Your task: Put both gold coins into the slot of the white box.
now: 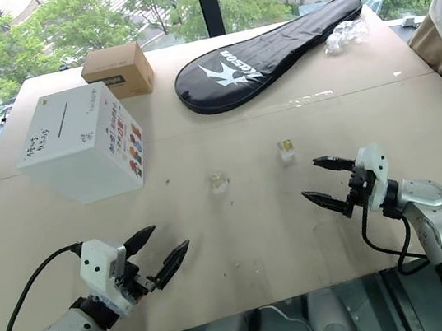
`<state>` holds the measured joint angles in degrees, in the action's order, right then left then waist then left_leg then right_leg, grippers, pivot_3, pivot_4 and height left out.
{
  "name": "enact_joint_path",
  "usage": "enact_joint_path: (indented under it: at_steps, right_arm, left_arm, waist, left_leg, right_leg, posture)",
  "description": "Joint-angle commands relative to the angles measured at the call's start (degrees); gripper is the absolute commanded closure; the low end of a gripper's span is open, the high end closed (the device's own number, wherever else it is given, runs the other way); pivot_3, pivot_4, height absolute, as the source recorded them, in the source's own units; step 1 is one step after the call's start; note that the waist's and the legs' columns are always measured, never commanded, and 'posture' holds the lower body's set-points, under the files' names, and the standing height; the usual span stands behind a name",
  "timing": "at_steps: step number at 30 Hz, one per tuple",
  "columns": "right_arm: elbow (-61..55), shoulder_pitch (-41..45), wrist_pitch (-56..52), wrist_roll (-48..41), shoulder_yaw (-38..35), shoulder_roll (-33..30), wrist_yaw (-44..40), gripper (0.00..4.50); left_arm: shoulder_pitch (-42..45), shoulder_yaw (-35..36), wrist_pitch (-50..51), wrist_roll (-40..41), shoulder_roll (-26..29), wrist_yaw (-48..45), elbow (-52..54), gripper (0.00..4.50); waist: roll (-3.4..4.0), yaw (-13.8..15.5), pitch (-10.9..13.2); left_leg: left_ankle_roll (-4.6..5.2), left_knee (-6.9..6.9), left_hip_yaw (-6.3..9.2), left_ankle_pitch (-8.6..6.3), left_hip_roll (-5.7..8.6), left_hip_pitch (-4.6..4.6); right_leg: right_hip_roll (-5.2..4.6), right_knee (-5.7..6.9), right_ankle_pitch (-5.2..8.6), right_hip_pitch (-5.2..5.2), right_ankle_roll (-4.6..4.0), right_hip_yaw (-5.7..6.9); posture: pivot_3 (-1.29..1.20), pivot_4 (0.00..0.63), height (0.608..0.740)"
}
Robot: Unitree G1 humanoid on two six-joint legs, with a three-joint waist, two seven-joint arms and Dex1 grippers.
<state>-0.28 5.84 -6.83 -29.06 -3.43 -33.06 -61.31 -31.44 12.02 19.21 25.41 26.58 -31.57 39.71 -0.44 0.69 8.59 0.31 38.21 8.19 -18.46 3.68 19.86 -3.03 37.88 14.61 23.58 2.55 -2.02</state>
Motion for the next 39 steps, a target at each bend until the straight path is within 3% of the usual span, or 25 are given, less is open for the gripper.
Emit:
enact_joint_path:
  at_steps: [1, 20, 26, 29, 38, 39]
  right_arm:
    - [-3.0, -0.1, 0.0, 0.5, -1.2, -0.6, 1.0, 0.0]
    - [-1.2, -0.3, -0.6, 3.9, -0.8, -0.5, 2.8, 0.0]
    - [-2.6, 2.2, -3.5, 5.8, -0.4, 1.9, 9.9, 0.0]
    - [-4.1, 4.6, -6.9, 8.4, 0.3, 4.1, 16.7, 0.0]
    - [-7.8, 12.4, -19.2, 12.8, 4.9, 13.9, 32.3, 0.0]
    - [-7.4, 13.1, -20.3, 13.4, 4.8, 14.7, 34.1, 0.26]
  left_arm:
    - [-0.2, 1.1, -2.2, -0.1, 0.3, -1.2, -0.1, 0.14]
    - [-0.2, 1.9, -6.5, -0.2, -0.3, -3.8, -3.9, 0.14]
    - [2.1, 3.1, -7.0, 1.5, 0.3, -4.5, -3.6, 0.14]
    - [3.7, 3.8, -1.2, 8.4, 4.2, -7.2, 0.3, 0.14]
    - [13.1, 8.1, 7.7, 17.8, 15.2, -7.7, 6.1, 0.14]
    - [13.8, 8.3, 8.4, 18.0, 15.9, -7.3, 6.6, 0.05]
  waist:
    - [0.0, 0.0, 0.0]
    - [0.0, 0.0, 0.0]
    - [0.0, -0.1, 0.0]
    - [0.0, -0.1, 0.0]
    - [0.08, -0.2, 0.1]
    - [0.09, -0.3, 0.1]
  left_leg:
    - [0.0, 0.0, 0.0, 0.0, 0.0, 0.0]
    - [0.0, 0.0, 0.0, 0.0, 0.0, 0.0]
    - [0.0, 0.0, 0.0, 0.0, 0.0, 0.0]
    - [-0.01, 0.0, 0.0, 0.0, 0.0, 0.0]
    - [-0.01, -0.03, 0.03, 0.0, 0.0, 0.04]
    - [-0.02, -0.03, 0.03, 0.0, 0.01, 0.06]
  right_leg:
    - [0.0, 0.0, 0.0, 0.0, 0.0, 0.0]
    - [0.0, -0.01, 0.0, 0.0, 0.0, 0.0]
    - [0.0, 0.0, 0.0, 0.0, 0.0, 0.0]
    - [0.01, 0.02, 0.0, 0.03, 0.0, 0.0]
    - [0.02, 0.01, 0.0, 0.09, -0.01, 0.01]
    - [0.02, 0.0, 0.0, 0.11, -0.01, 0.01]
  posture:
    - [0.0, 0.15, 0.74]
    - [0.0, 0.15, 0.74]
    - [0.0, 0.15, 0.74]
    - [0.0, 0.15, 0.74]
    - [0.0, 0.15, 0.74]
    - [0.0, 0.15, 0.74]
